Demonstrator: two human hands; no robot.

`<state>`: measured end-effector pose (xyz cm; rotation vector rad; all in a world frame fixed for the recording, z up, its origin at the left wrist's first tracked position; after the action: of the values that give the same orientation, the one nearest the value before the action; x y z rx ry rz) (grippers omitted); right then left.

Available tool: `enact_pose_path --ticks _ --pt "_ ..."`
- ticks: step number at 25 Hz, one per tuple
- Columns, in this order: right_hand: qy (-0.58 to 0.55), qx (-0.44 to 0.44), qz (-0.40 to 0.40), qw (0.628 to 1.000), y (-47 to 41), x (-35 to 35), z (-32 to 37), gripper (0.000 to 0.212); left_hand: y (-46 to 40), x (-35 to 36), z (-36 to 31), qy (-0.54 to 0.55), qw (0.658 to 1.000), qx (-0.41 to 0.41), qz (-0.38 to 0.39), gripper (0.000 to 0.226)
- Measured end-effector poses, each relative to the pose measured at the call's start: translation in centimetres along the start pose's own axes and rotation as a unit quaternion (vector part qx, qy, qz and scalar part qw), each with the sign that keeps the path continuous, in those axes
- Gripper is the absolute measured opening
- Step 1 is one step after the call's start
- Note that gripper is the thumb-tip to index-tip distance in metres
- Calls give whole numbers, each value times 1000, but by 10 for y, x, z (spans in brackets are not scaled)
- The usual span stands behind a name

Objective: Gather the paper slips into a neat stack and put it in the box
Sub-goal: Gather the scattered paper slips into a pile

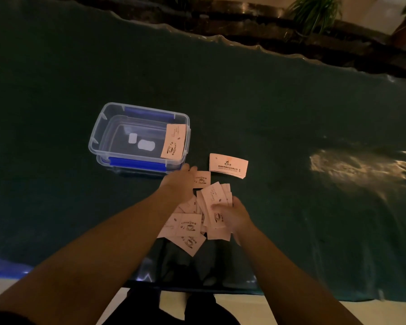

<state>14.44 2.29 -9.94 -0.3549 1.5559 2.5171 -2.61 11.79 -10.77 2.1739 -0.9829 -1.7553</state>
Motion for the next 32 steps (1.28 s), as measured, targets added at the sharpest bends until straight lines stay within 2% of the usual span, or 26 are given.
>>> enact_pose_path --ticks 6,11,13,18,22,25,28,32 --pt "-29 23 -7 999 -3 -9 -10 51 -2 -1 1 -31 1000 -1 0 90" --pt "-36 30 -3 999 -5 -18 -15 53 7 -3 1 -26 999 -2 -22 73" --pt "-46 32 13 998 -6 -19 -17 51 17 -4 1 -15 999 21 -35 71" --pt "-57 31 46 997 -9 -21 -17 36 40 0 -18 -40 989 139 -36 62" --pt "-45 15 66 997 -9 -20 -19 27 50 9 -39 -73 973 214 -45 65" --pt "-71 32 92 993 -9 -23 -25 31 51 18 -53 -83 965 245 -37 71" --pt "-31 2 162 986 -3 -18 -27 34 51 26 -62 -46 963 263 -43 65" --pt "-26 -4 137 990 -3 -15 -29 34 53 31 -56 25 967 247 -61 59"
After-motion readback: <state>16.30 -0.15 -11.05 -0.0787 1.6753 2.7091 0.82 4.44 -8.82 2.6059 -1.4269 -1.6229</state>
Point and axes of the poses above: each hand's wrist, its own y-axis away from the middle knuckle, its own x-axis out of the palm, z = x × y, the point moved 4 cm from there along -y, towards the middle knuckle, and after that the axes turned 8 degrees about x, right-handed, at the moved point
